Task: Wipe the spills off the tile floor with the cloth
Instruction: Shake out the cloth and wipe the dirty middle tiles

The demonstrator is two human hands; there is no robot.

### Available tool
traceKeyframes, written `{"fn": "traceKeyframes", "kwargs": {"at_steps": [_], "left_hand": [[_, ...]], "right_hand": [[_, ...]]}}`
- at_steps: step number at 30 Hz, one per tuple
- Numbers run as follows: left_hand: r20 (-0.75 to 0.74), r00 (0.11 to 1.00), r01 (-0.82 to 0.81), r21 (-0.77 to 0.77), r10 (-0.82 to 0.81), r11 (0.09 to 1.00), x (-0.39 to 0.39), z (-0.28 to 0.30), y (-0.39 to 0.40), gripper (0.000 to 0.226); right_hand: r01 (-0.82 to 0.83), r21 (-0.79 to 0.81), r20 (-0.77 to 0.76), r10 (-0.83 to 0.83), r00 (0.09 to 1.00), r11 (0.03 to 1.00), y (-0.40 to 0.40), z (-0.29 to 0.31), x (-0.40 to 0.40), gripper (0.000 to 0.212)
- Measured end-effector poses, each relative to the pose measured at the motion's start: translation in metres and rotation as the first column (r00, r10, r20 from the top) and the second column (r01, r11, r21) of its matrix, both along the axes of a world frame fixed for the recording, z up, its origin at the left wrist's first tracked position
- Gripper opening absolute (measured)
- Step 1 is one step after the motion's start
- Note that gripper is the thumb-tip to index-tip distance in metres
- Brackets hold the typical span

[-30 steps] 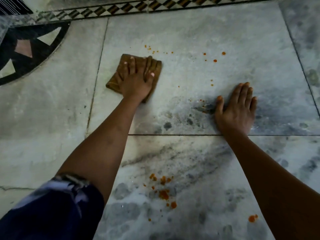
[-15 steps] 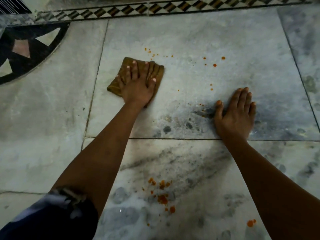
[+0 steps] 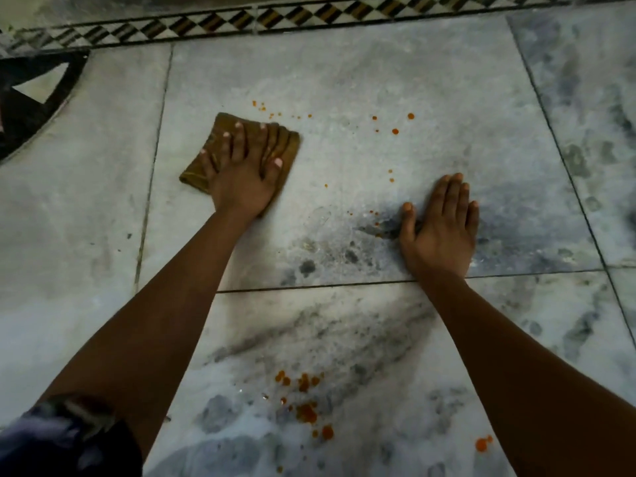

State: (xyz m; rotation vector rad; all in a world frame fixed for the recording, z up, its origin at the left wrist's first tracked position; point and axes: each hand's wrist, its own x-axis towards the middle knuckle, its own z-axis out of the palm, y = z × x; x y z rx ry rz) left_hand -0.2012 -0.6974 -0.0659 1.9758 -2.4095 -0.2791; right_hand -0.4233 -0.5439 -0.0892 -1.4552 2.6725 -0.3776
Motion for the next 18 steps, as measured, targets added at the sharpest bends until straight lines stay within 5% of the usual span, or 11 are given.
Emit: {"fn": "traceKeyframes", "kwargs": {"at_steps": [4, 9, 11, 14, 18], "left_hand": [[0.030, 0.988, 0.155, -0.060, -0.153, 0.986, 0.043, 0.001, 0.027, 0.064], [-0.006, 0.978, -0.211, 0.008, 0.211, 0.978, 0.031, 0.001, -0.048, 0.058], [-0.055, 0.968, -0.241, 0.062, 0.245, 0.968, 0.007, 0.004, -0.080, 0.062], [-0.078, 0.988, -0.121, 0.108, 0.130, 0.987, -0.034, 0.007, -0.093, 0.066], [-0.031, 0.974, 0.224, 0.014, -0.223, 0.975, -0.036, 0.006, -0.045, 0.060]], "right_hand": [[-0.001, 0.003, -0.007, 0.001, 1.000, 1.000, 0.001, -0.002, 0.000, 0.074], [-0.005, -0.009, -0.010, 0.005, 1.000, 1.000, 0.000, -0.006, -0.002, 0.074], [0.000, -0.022, -0.013, -0.001, 1.000, 1.000, 0.000, -0.006, -0.002, 0.074], [0.006, -0.029, -0.019, -0.007, 1.000, 1.000, 0.000, -0.005, -0.002, 0.074], [0.009, -0.021, -0.020, -0.009, 1.000, 1.000, 0.000, -0.003, -0.001, 0.076]]}}
